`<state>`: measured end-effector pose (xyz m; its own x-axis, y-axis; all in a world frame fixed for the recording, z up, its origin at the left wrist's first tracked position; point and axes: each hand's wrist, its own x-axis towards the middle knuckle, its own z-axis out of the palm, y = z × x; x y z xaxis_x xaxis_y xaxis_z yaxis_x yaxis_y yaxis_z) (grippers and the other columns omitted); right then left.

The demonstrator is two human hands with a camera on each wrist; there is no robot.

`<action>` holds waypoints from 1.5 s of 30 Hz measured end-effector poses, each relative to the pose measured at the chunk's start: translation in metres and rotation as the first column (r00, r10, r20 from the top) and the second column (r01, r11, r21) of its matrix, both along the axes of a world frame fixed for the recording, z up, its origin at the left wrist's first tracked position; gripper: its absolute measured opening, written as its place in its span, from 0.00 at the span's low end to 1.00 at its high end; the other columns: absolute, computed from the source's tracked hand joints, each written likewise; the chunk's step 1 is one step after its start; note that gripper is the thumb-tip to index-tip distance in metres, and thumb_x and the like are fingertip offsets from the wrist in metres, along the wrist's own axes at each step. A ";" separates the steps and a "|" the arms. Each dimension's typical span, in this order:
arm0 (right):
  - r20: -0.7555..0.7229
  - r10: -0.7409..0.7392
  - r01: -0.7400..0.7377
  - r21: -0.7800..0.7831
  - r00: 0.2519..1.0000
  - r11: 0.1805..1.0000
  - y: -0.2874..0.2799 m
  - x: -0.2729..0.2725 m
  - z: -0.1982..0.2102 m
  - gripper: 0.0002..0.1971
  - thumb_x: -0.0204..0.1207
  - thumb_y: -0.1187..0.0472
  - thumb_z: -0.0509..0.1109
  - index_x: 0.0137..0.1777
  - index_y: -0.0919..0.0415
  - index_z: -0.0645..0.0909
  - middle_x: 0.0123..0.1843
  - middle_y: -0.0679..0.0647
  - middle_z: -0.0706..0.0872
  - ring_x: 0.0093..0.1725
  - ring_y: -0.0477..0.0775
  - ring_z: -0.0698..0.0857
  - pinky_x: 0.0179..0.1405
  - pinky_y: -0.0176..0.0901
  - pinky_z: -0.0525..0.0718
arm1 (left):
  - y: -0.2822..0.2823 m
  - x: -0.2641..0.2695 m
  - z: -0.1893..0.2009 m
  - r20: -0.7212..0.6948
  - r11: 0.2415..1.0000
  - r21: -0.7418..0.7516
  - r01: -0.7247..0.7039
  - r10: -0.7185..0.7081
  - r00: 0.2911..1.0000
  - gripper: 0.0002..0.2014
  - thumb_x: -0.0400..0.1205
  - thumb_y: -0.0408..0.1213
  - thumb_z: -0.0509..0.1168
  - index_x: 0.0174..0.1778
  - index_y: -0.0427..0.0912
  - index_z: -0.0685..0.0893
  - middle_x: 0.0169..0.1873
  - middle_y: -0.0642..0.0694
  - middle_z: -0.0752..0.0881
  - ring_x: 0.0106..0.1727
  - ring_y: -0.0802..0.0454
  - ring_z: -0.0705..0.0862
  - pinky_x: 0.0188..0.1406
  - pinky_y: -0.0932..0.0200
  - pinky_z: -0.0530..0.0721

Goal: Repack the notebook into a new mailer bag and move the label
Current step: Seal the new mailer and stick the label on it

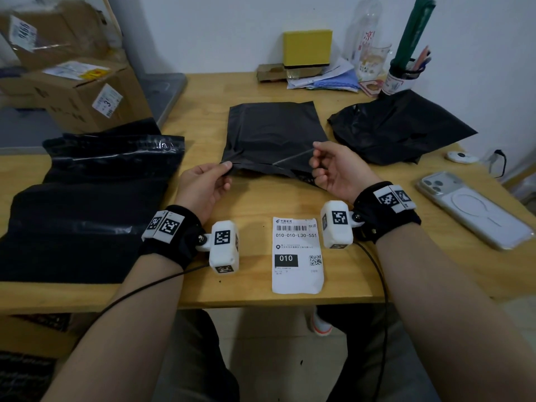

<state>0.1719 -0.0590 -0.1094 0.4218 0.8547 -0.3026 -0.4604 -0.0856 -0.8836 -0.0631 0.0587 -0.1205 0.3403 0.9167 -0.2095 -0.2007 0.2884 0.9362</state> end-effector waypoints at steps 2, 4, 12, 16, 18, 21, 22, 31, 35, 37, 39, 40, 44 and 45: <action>-0.048 -0.081 0.083 0.040 0.996 0.996 -0.004 0.004 -0.001 0.13 0.83 0.57 0.68 0.37 0.57 0.75 0.32 0.51 0.75 0.24 0.46 0.71 0.18 0.34 0.71 | -0.002 0.000 0.001 -0.005 1.000 -0.003 -0.024 0.024 1.000 0.07 0.79 0.27 0.74 0.44 0.39 0.81 0.39 0.40 0.88 0.33 0.54 0.87 0.31 0.66 0.84; -0.101 -0.176 0.184 0.081 0.979 0.980 -0.007 0.006 -0.002 0.13 0.82 0.59 0.67 0.35 0.58 0.74 0.32 0.52 0.75 0.25 0.47 0.71 0.20 0.35 0.72 | -0.003 0.000 0.000 -0.006 0.999 -0.004 -0.038 0.038 0.999 0.09 0.78 0.26 0.74 0.49 0.38 0.81 0.43 0.39 0.88 0.35 0.53 0.88 0.31 0.67 0.84; -0.242 -0.291 0.355 0.286 0.926 0.890 -0.010 0.016 -0.003 0.13 0.83 0.63 0.65 0.35 0.59 0.72 0.49 0.63 0.93 0.56 0.67 0.92 0.63 0.57 0.88 | -0.006 -0.001 -0.003 -0.025 0.996 0.013 -0.085 0.086 0.996 0.12 0.78 0.24 0.74 0.52 0.37 0.80 0.51 0.35 0.86 0.42 0.50 0.88 0.31 0.66 0.84; -0.214 -0.314 0.362 0.242 0.925 0.900 -0.014 0.012 0.002 0.14 0.84 0.60 0.64 0.35 0.57 0.70 0.25 0.52 0.69 0.23 0.51 0.72 0.43 0.54 0.92 | -0.008 0.000 -0.002 -0.035 0.992 0.021 -0.128 0.128 0.991 0.12 0.77 0.23 0.74 0.50 0.38 0.80 0.53 0.34 0.85 0.42 0.49 0.87 0.32 0.66 0.84; -0.072 -0.315 0.323 0.162 0.946 0.932 -0.019 0.012 0.002 0.16 0.84 0.59 0.63 0.33 0.55 0.70 0.23 0.49 0.64 0.20 0.49 0.61 0.25 0.42 0.77 | -0.010 0.000 -0.003 -0.039 0.990 0.032 -0.139 0.140 0.989 0.13 0.77 0.23 0.74 0.51 0.37 0.80 0.53 0.35 0.85 0.41 0.50 0.87 0.33 0.66 0.84; 0.105 -0.267 0.264 0.042 0.958 0.964 -0.028 0.013 0.005 0.15 0.83 0.58 0.64 0.33 0.55 0.71 0.25 0.50 0.69 0.19 0.47 0.61 0.19 0.37 0.61 | -0.011 0.000 -0.004 -0.045 0.987 0.045 -0.152 0.154 0.987 0.13 0.76 0.23 0.75 0.51 0.37 0.81 0.54 0.34 0.85 0.41 0.51 0.87 0.35 0.66 0.85; 0.184 -0.251 0.256 0.000 0.950 0.967 -0.030 0.013 0.007 0.15 0.83 0.59 0.64 0.33 0.55 0.72 0.26 0.50 0.73 0.19 0.46 0.62 0.18 0.36 0.60 | -0.012 0.000 -0.004 -0.046 0.987 0.048 -0.156 0.158 0.986 0.12 0.76 0.23 0.75 0.50 0.38 0.81 0.55 0.34 0.85 0.41 0.51 0.87 0.36 0.66 0.85; 0.536 0.166 0.115 -0.452 0.828 0.885 -0.047 0.007 0.030 0.14 0.86 0.55 0.62 0.38 0.57 0.71 0.46 0.63 0.92 0.18 0.46 0.63 0.15 0.33 0.61 | -0.013 -0.003 -0.005 -0.135 0.990 0.073 -0.123 0.132 0.982 0.14 0.74 0.27 0.78 0.51 0.40 0.82 0.51 0.38 0.87 0.39 0.50 0.88 0.40 0.63 0.87; 0.557 0.240 0.097 -0.506 0.795 0.857 -0.048 0.009 0.032 0.11 0.87 0.53 0.61 0.44 0.58 0.70 0.44 0.64 0.93 0.17 0.47 0.62 0.16 0.33 0.61 | -0.015 -0.006 -0.004 -0.162 0.991 0.079 -0.112 0.123 0.979 0.13 0.75 0.27 0.78 0.50 0.40 0.82 0.50 0.38 0.87 0.40 0.49 0.88 0.38 0.63 0.88; 0.580 0.254 0.097 -0.505 0.774 0.858 -0.051 0.011 0.031 0.12 0.85 0.52 0.64 0.48 0.61 0.73 0.34 0.60 0.89 0.19 0.48 0.62 0.18 0.34 0.62 | -0.015 -0.007 -0.003 -0.176 0.994 0.073 -0.085 0.096 0.980 0.12 0.76 0.27 0.77 0.49 0.40 0.82 0.47 0.38 0.88 0.39 0.49 0.88 0.37 0.64 0.88; 0.610 0.259 0.112 -0.503 0.749 0.857 -0.054 0.014 0.030 0.14 0.83 0.50 0.68 0.45 0.60 0.74 0.26 0.55 0.79 0.19 0.48 0.63 0.18 0.35 0.62 | -0.016 -0.008 -0.001 -0.218 0.996 0.073 -0.053 0.068 0.974 0.10 0.77 0.29 0.76 0.48 0.40 0.82 0.44 0.40 0.88 0.36 0.52 0.88 0.30 0.67 0.86; 0.623 0.268 0.122 -0.509 0.735 0.852 -0.056 0.014 0.031 0.15 0.82 0.49 0.70 0.44 0.58 0.72 0.24 0.53 0.73 0.19 0.48 0.62 0.18 0.34 0.62 | -0.016 -0.008 0.000 -0.246 0.997 0.073 -0.037 0.054 0.968 0.08 0.78 0.30 0.76 0.48 0.41 0.83 0.42 0.41 0.88 0.34 0.53 0.88 0.26 0.68 0.84; 0.648 0.315 0.136 -0.548 0.693 0.826 -0.064 0.017 0.033 0.17 0.82 0.46 0.71 0.42 0.60 0.76 0.22 0.50 0.67 0.19 0.49 0.63 0.20 0.35 0.63 | -0.015 -0.010 0.007 -0.371 0.995 0.098 0.035 0.004 0.929 0.07 0.80 0.34 0.74 0.52 0.45 0.85 0.44 0.46 0.89 0.30 0.56 0.87 0.17 0.68 0.77; 0.633 0.299 0.124 -0.536 0.714 0.835 -0.065 0.018 0.034 0.16 0.83 0.47 0.70 0.43 0.61 0.80 0.23 0.50 0.66 0.20 0.49 0.62 0.21 0.36 0.61 | -0.016 -0.010 0.009 -0.405 0.992 0.109 0.061 -0.012 0.914 0.08 0.81 0.35 0.72 0.54 0.47 0.85 0.45 0.47 0.89 0.30 0.56 0.87 0.16 0.68 0.75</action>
<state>0.1901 -0.1238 -0.0756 0.6159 0.7007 -0.3601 0.2692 -0.6168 -0.7397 -0.0731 0.0428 -0.1112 0.2833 0.9315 -0.2279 0.2088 0.1721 0.9627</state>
